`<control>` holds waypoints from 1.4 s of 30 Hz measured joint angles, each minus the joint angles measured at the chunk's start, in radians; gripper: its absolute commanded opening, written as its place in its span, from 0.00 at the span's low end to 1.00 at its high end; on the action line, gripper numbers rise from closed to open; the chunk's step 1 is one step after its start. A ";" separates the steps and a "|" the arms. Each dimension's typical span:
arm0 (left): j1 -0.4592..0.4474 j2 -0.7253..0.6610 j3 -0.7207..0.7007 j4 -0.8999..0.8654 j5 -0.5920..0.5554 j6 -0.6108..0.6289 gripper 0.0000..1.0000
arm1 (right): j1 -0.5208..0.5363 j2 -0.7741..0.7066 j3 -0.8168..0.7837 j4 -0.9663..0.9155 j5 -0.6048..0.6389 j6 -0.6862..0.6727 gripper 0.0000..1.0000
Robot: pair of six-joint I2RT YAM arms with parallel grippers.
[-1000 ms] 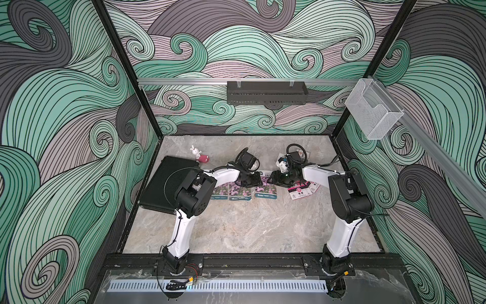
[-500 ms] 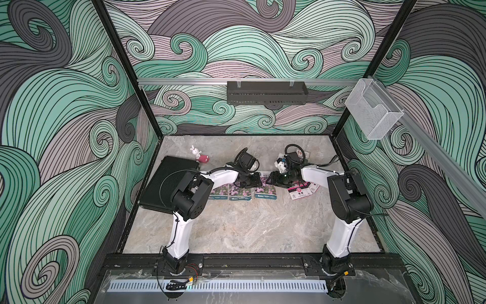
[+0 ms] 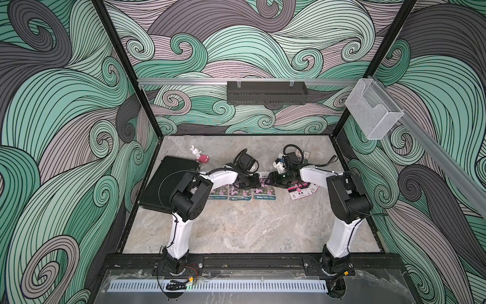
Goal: Arrange the seed packets in a row
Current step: Move the seed packet to the center of the board.
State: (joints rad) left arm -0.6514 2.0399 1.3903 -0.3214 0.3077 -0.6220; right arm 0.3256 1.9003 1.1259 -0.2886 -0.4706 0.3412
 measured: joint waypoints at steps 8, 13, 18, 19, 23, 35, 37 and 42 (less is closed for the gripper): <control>0.000 -0.021 -0.001 0.000 -0.008 0.000 0.40 | 0.002 0.000 0.000 0.002 0.000 0.000 0.65; 0.000 -0.024 -0.010 -0.001 -0.008 0.000 0.40 | 0.002 0.000 0.000 0.001 0.000 0.000 0.65; 0.000 -0.035 -0.021 -0.006 -0.009 0.001 0.40 | 0.002 0.002 0.001 0.002 -0.001 0.000 0.65; 0.000 -0.037 -0.021 -0.006 -0.009 0.001 0.40 | 0.002 0.002 0.001 0.002 0.000 0.000 0.65; 0.000 -0.051 -0.021 -0.007 -0.010 0.001 0.40 | 0.002 0.002 0.001 0.002 0.000 0.000 0.65; 0.000 -0.105 -0.016 -0.032 -0.026 0.012 0.40 | 0.002 0.006 0.011 -0.011 0.000 -0.005 0.66; 0.000 -0.113 -0.003 -0.042 -0.031 0.016 0.40 | 0.002 0.011 0.022 -0.019 0.000 -0.006 0.66; 0.001 -0.126 0.016 -0.047 -0.035 0.025 0.40 | 0.002 0.024 0.041 -0.030 0.003 -0.009 0.66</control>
State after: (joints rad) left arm -0.6502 1.9137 1.4063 -0.3687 0.2729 -0.5968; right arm 0.3271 1.9240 1.1671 -0.3187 -0.4671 0.3321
